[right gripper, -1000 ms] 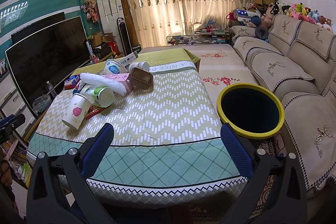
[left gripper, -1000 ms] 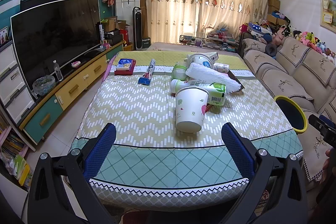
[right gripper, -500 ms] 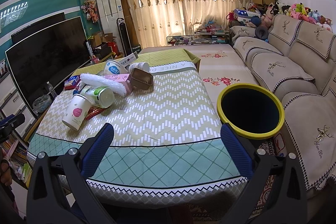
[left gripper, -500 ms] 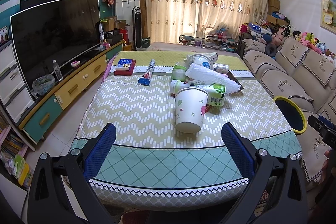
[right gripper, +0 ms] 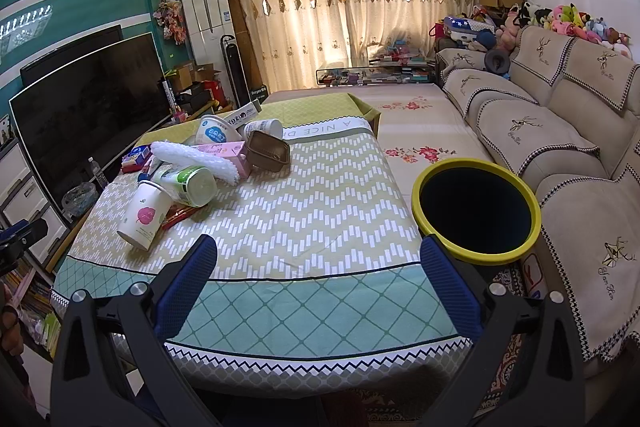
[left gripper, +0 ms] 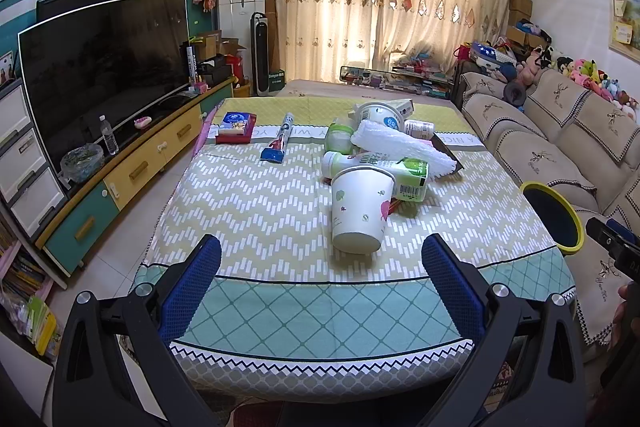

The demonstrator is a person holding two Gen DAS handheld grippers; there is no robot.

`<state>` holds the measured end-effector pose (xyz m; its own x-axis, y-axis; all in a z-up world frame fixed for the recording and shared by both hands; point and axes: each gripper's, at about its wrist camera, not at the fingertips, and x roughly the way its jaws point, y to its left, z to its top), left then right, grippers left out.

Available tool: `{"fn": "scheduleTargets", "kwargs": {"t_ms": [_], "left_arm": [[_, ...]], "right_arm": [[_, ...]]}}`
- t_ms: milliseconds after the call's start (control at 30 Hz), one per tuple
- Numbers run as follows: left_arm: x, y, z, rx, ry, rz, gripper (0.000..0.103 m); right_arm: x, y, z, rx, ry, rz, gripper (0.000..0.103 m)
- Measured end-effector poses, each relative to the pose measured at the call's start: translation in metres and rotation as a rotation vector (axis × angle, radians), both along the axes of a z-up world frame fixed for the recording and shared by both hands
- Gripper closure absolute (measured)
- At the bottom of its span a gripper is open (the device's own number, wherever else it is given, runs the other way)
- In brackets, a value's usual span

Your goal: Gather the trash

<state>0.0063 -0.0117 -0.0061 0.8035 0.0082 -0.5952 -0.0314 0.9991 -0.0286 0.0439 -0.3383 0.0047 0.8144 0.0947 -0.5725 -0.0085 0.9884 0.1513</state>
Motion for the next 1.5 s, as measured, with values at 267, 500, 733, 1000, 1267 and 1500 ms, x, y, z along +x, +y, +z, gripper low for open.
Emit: {"fn": "scheduleTargets", "kwargs": {"t_ms": [267,500,733,1000,1267,1500], "left_arm": [[0.000,-0.001,-0.001,-0.001,0.005,-0.001,0.004],[0.001,0.001,-0.002,-0.009,0.005,-0.002,0.004],[0.009,0.000,-0.009,-0.012,0.018,-0.014,0.004],[0.022,0.002,-0.018,-0.017,0.030,-0.019,0.004],[0.044,0.008,-0.030,-0.014,0.034,-0.009,0.004],[0.067,0.012,-0.041,-0.024,0.052,-0.013,0.004]], "right_arm": [[0.000,-0.001,0.000,0.002,0.000,0.000,0.006],[0.001,-0.002,-0.002,0.003,0.005,0.000,0.006],[0.013,-0.001,-0.008,0.018,0.021,0.019,0.006],[0.052,0.027,-0.013,0.059,0.024,0.134,0.006],[0.107,0.067,-0.020,0.078,0.040,0.257,0.027],[0.157,0.104,-0.027,0.054,0.075,0.350,0.033]]}}
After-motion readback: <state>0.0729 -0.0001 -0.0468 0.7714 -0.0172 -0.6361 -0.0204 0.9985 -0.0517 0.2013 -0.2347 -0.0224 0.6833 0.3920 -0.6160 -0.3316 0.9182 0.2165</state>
